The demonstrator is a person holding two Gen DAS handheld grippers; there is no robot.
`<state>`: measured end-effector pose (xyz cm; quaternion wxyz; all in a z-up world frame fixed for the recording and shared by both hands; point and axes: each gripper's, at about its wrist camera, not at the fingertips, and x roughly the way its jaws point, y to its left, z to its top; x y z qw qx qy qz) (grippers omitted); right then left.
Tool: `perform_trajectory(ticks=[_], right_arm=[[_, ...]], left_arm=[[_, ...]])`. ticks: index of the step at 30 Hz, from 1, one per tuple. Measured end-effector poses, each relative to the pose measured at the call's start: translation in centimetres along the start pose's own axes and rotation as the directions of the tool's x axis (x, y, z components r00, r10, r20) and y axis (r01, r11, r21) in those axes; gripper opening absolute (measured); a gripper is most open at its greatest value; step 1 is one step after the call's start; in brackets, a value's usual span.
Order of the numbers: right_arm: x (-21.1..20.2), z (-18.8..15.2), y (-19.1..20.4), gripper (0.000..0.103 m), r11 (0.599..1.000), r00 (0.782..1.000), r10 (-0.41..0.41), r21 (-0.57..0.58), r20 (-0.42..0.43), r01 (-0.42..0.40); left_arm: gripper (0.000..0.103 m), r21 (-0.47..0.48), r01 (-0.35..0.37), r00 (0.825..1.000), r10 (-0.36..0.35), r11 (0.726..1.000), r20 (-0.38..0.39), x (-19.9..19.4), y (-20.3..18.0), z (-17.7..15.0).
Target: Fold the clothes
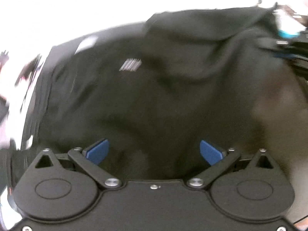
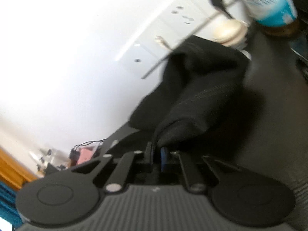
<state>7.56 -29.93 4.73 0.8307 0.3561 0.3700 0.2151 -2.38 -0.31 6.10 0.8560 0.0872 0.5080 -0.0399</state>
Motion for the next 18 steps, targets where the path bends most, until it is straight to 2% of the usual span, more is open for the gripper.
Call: perform_trajectory(ticks=[3,7,9,10,11,13,14,15,18], right_arm=[[0.2,0.2,1.7,0.008,0.999,0.999,0.040,-0.035,-0.021,-0.041],[1.5,0.4,3.2,0.008,0.995,0.996,0.065,-0.070,-0.063,-0.069],[1.7,0.7,3.3,0.008,0.995,0.995,0.063,-0.067,-0.074,-0.068],[1.8,0.9,3.3,0.008,0.996,0.995,0.058,-0.063,-0.076,-0.063],[1.8,1.1,3.2,0.008,0.997,0.995,0.054,-0.059,-0.078,-0.059],[1.9,1.4,3.1,0.011,0.998,0.996,0.046,-0.048,-0.081,-0.050],[1.7,1.4,2.5,0.012,0.999,0.996,0.045,-0.022,-0.074,-0.046],[1.6,1.4,1.9,0.012,0.999,0.997,0.043,0.004,-0.067,-0.043],[0.7,0.8,0.3,0.018,0.997,0.998,0.043,0.065,-0.048,-0.040]], left_arm=[[0.103,0.142,0.005,0.997,-0.015,0.990,0.069,-0.4,-2.9,1.0],[0.102,0.223,0.003,0.997,-0.019,0.975,0.071,1.0,-5.4,1.7],[0.082,0.243,0.021,0.996,-0.042,0.970,0.080,1.6,-5.8,1.8],[0.049,0.237,0.045,0.995,-0.064,0.971,0.074,1.8,-5.5,2.0],[0.026,0.196,0.102,0.993,-0.113,0.975,0.046,2.0,-4.8,2.4],[0.016,0.060,0.233,0.972,-0.233,0.971,0.001,2.6,-2.2,3.1],[0.013,0.001,0.266,0.964,-0.266,0.964,-0.002,2.6,-1.0,3.5],[0.012,-0.044,0.277,0.961,-0.277,0.960,0.005,2.6,0.0,3.8],[0.012,-0.100,0.282,0.959,-0.282,0.954,0.020,2.4,1.7,4.4]])
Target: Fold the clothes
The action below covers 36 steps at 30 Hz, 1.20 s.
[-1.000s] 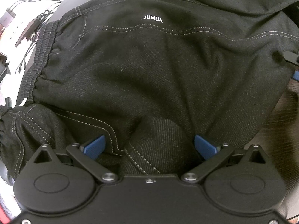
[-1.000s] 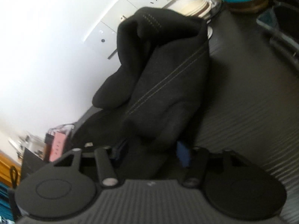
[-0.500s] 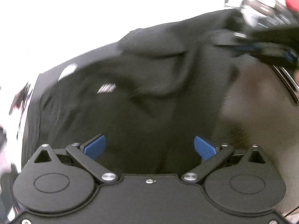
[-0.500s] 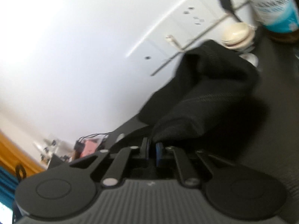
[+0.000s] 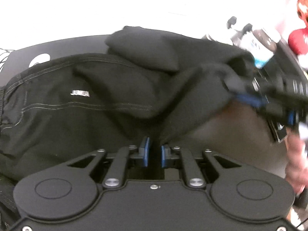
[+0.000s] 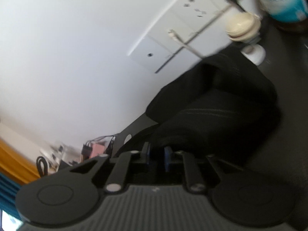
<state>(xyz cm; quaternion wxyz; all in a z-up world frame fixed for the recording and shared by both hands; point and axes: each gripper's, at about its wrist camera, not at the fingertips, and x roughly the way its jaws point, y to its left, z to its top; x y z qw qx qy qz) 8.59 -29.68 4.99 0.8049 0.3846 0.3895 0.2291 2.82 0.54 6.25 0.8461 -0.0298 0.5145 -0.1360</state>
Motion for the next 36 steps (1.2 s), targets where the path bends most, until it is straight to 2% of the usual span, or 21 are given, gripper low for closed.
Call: perform_trajectory(ticks=[1,5,10,12,14,16,18,19,20,21,23,27,28,30,31,32,33,34,35,36], right_arm=[[-0.4,-0.3,-0.5,0.019,1.000,1.000,-0.002,0.012,0.005,0.002],[-1.2,-1.6,-2.2,0.042,0.999,0.999,-0.034,0.043,0.029,0.033],[-1.0,-2.4,-5.3,0.043,0.982,0.990,-0.137,0.139,0.043,0.129],[-1.3,-2.2,-7.0,0.047,0.970,0.986,-0.139,0.214,0.089,0.117],[-1.1,-1.7,-8.3,0.060,0.959,0.984,-0.117,0.274,0.136,0.077],[-0.7,-0.9,-9.0,0.060,0.948,0.982,-0.096,0.316,0.165,0.039],[-0.2,-0.1,-9.3,0.054,0.937,0.980,-0.080,0.350,0.182,0.012],[-0.1,0.2,-9.2,0.031,0.938,0.978,-0.073,0.345,0.195,0.001],[-0.3,0.6,-8.8,0.018,0.943,0.974,-0.066,0.333,0.215,-0.009],[-0.8,1.0,-8.2,0.010,0.946,0.970,-0.051,0.323,0.240,-0.030],[-2.3,1.7,-6.7,0.009,0.952,0.954,-0.003,0.293,0.300,-0.090],[-5.7,3.7,-0.4,0.008,0.983,0.933,0.109,0.105,0.342,-0.154],[-6.0,4.2,1.8,0.008,0.987,0.938,0.139,0.034,0.318,-0.158],[-6.3,5.1,6.4,0.008,0.980,0.952,0.186,-0.113,0.243,-0.163],[-5.8,5.5,8.4,0.008,0.970,0.962,0.201,-0.176,0.187,-0.169],[-4.8,5.8,9.9,0.009,0.963,0.970,0.203,-0.206,0.134,-0.173],[-3.8,6.0,11.5,0.010,0.955,0.976,0.202,-0.236,0.081,-0.178],[-2.8,6.3,12.9,0.017,0.947,0.980,0.198,-0.264,0.031,-0.183],[-1.2,6.6,13.7,0.038,0.943,0.984,0.180,-0.284,0.006,-0.171],[0.7,6.9,14.1,0.053,0.943,0.991,0.131,-0.308,0.005,-0.123]], left_arm=[[0.012,-0.018,-0.001,1.000,0.001,1.000,0.000,-0.1,0.3,0.1],[0.013,-0.104,0.023,1.000,-0.021,0.994,0.017,-0.9,1.4,0.2],[0.013,-0.148,0.020,0.999,-0.014,0.989,0.038,-1.3,2.3,0.2],[0.014,-0.157,0.010,0.999,-0.003,0.988,0.044,-1.4,2.7,0.1],[0.014,-0.173,0.008,0.999,0.000,0.985,0.048,-1.5,3.0,0.0],[0.014,-0.184,0.008,0.999,0.001,0.983,0.049,-1.5,3.1,-0.2],[0.014,-0.180,-0.001,0.999,0.010,0.984,0.045,-1.6,3.3,-0.5],[0.014,-0.181,-0.003,0.999,0.011,0.984,0.044,-1.6,3.4,-0.6],[0.014,-0.182,-0.005,0.999,0.013,0.983,0.042,-1.6,3.4,-0.7],[0.014,-0.187,-0.004,0.999,0.012,0.982,0.040,-1.6,3.6,-0.8],[0.014,-0.192,-0.016,0.999,0.025,0.981,0.044,-1.9,3.9,-1.0],[0.013,-0.197,-0.017,0.998,0.028,0.980,0.053,-2.3,4.5,-1.4],[0.016,-0.176,-0.011,0.997,0.023,0.984,0.068,-2.8,4.1,-1.4],[0.044,-0.115,0.022,0.993,-0.008,0.993,0.118,-4.1,3.0,-1.5],[0.071,-0.078,0.044,0.987,-0.031,0.996,0.158,-4.9,2.1,-1.5],[0.084,-0.032,0.047,0.982,-0.040,0.998,0.187,-5.5,1.2,-1.5],[0.087,0.013,0.049,0.975,-0.050,0.999,0.216,-6.1,0.3,-1.5],[0.088,0.059,0.049,0.968,-0.062,0.997,0.243,-6.7,-0.6,-1.5],[0.088,0.099,0.037,0.968,-0.060,0.994,0.242,-6.7,-1.4,-1.5],[0.088,0.129,0.017,0.972,-0.047,0.992,0.231,-6.3,-2.1,-1.4]])
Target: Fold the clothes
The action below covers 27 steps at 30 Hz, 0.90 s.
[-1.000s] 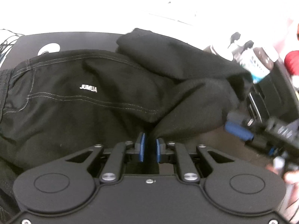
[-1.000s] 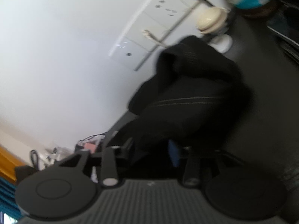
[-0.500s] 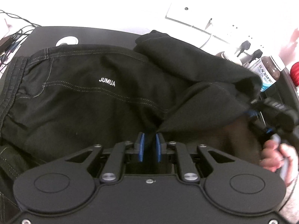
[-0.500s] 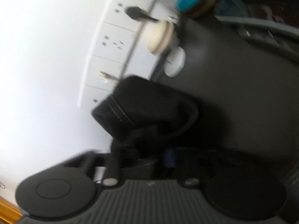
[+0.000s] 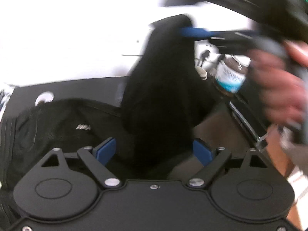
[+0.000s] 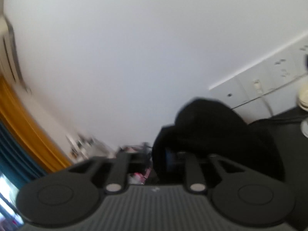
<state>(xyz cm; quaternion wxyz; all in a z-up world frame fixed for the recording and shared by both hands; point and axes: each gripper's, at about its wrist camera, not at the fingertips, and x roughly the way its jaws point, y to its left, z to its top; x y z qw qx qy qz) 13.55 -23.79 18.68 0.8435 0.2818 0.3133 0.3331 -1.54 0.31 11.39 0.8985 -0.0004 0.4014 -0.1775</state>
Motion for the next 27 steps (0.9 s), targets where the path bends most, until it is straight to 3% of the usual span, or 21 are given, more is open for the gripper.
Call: perform_trajectory(ticks=[1,4,9,11,14,17,22,23,25,27], right_arm=[[1.9,0.3,0.1,0.072,0.999,0.999,-0.048,-0.026,-0.015,0.047],[5.6,1.2,-0.6,0.071,0.985,0.984,-0.166,-0.058,-0.070,0.162],[1.1,1.5,-4.0,0.071,0.997,0.998,-0.059,0.058,-0.016,0.060],[-1.8,0.8,-5.5,0.071,0.994,0.997,-0.069,0.081,0.019,0.067],[-4.0,-1.0,-9.8,0.070,0.970,0.990,-0.141,0.198,-0.006,0.139],[-3.7,-3.1,-12.9,0.058,0.941,0.985,-0.161,0.290,-0.067,0.174],[-1.1,-5.5,-13.7,0.055,0.933,0.996,-0.047,0.352,-0.070,0.069],[-0.5,-5.6,-13.6,0.055,0.936,0.994,-0.077,0.337,-0.075,0.098],[1.3,-6.3,-12.7,0.055,0.945,0.972,-0.219,0.230,-0.090,0.234],[2.5,-6.8,-11.9,0.045,0.943,0.944,-0.308,0.096,-0.117,0.320]], left_arm=[[0.088,0.015,-0.015,1.000,0.016,1.000,-0.014,0.5,-0.3,-0.1],[0.084,0.017,-0.035,0.997,0.036,0.999,-0.073,2.1,-0.3,-0.7],[0.081,-0.025,-0.073,0.987,0.068,0.997,-0.145,3.0,1.2,-2.6],[0.081,-0.062,-0.087,0.982,0.075,0.994,-0.173,3.3,2.1,-3.3],[0.081,-0.117,-0.107,0.974,0.080,0.987,-0.211,3.8,3.5,-4.2],[0.081,-0.131,-0.143,0.965,0.108,0.981,-0.240,4.1,4.1,-4.7],[0.081,-0.108,-0.181,0.950,0.145,0.977,-0.276,4.3,4.3,-5.3],[0.081,-0.102,-0.187,0.948,0.152,0.977,-0.280,4.4,4.3,-5.4],[0.081,-0.099,-0.192,0.946,0.157,0.977,-0.283,4.2,4.2,-5.5],[0.081,-0.096,-0.196,0.945,0.161,0.976,-0.285,4.1,4.3,-5.7]])
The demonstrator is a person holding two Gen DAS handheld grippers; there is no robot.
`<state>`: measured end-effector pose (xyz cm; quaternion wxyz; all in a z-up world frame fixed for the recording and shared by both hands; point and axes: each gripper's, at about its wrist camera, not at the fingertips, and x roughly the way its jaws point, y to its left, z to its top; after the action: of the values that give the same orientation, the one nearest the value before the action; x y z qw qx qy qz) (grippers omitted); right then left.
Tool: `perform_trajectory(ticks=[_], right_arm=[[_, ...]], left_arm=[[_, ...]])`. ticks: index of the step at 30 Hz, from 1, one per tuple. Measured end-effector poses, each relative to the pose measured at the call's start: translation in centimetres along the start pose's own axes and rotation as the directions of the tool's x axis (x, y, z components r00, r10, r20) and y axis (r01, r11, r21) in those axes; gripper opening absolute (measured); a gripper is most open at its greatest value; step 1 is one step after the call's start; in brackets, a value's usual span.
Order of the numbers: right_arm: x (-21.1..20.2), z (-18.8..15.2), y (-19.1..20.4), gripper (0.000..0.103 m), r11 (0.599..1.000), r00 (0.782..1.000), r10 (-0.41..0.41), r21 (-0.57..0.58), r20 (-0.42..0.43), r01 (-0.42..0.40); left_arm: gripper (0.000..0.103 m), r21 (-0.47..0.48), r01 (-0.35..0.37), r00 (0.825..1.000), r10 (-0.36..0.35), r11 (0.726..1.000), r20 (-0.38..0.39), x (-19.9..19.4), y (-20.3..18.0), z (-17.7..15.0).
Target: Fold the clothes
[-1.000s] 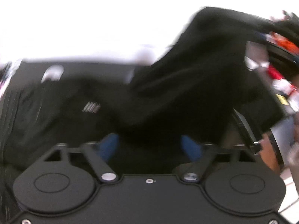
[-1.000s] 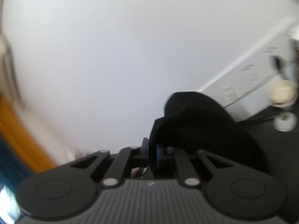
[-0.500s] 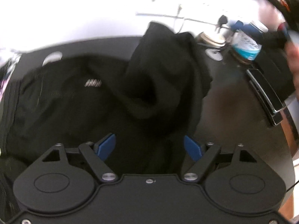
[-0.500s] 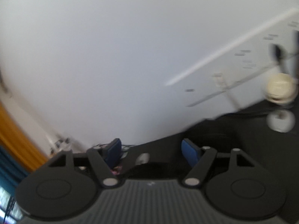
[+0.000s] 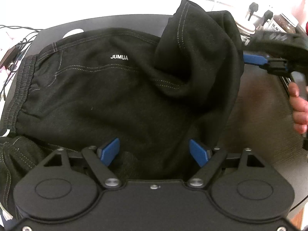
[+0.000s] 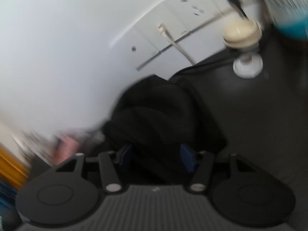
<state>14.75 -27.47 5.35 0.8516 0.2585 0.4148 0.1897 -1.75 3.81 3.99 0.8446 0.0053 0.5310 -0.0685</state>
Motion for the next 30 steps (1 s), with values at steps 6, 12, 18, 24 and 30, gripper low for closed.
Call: perform_trajectory(ticks=[6,12,18,24,30], right_arm=[[-1.3,1.2,0.6,0.005,0.981,0.970,-0.165,-0.069,0.179,0.180],[-8.7,6.5,-0.4,0.005,0.935,0.804,-0.328,0.050,0.496,0.351],[-7.3,6.7,-2.5,0.015,0.864,0.859,-0.475,-0.085,0.191,0.496],[-9.6,2.2,-7.2,0.039,0.957,0.967,-0.242,0.179,0.074,0.226],[-8.0,-1.5,-9.2,0.047,0.938,0.987,-0.148,0.325,0.071,0.117]], left_arm=[[0.081,-0.017,-0.018,1.000,0.018,1.000,-0.017,0.2,0.6,-0.3],[0.082,-0.048,-0.015,1.000,0.014,0.999,-0.020,0.4,1.1,-0.2],[0.083,-0.065,-0.015,0.999,0.013,0.998,-0.030,0.7,1.3,0.1],[0.084,-0.061,-0.023,0.999,0.021,0.998,-0.043,1.2,0.8,0.0],[0.084,-0.083,-0.031,0.998,0.027,0.996,-0.058,1.8,1.1,0.1]])
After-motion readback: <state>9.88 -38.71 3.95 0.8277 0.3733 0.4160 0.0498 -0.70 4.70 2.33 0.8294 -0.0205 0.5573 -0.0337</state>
